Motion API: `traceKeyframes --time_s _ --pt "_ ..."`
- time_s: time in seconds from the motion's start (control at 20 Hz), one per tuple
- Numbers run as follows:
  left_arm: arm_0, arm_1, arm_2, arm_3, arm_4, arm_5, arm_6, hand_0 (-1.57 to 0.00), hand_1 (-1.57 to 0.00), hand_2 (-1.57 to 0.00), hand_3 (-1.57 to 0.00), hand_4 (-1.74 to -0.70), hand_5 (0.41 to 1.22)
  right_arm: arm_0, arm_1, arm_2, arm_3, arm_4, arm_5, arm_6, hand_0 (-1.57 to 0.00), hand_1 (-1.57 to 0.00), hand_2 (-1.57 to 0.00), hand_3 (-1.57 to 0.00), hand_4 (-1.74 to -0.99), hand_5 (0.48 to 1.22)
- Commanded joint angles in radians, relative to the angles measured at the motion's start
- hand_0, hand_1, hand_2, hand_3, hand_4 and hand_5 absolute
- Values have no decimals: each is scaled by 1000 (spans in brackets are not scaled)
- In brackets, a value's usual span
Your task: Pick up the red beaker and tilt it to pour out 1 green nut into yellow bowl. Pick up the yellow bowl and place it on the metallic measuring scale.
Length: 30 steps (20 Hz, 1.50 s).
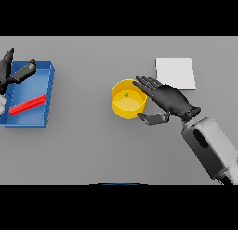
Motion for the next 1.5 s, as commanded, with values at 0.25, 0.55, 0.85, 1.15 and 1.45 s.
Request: traceKeyframes --time_s 0.25,0.55,0.85,1.15,1.45 --pt "-9 -2 -6 14 -11 0 8 1 1 1 1 -796 717 -112 -8 79 116 40 82 -78 1 1 1 1 -1269 683" --pt "-13 -8 -6 31 -11 -8 -5 1 1 1 1 -795 729 -206 35 134 255 62 121 -125 1 1 1 1 -1243 682" --pt "-21 -15 -2 53 -10 -16 -16 1 1 1 1 -798 735 -251 50 178 339 91 171 -114 1 1 1 1 -1295 671" --pt "-27 -7 -2 64 -15 -27 -20 1 1 1 1 -793 731 -284 67 220 369 121 206 -96 1 1 1 1 -1304 713" --pt "-19 7 6 36 -3 -25 -22 1 1 1 1 -793 723 -299 76 245 397 148 202 -92 -508 -437 -388 -359 -1425 964"
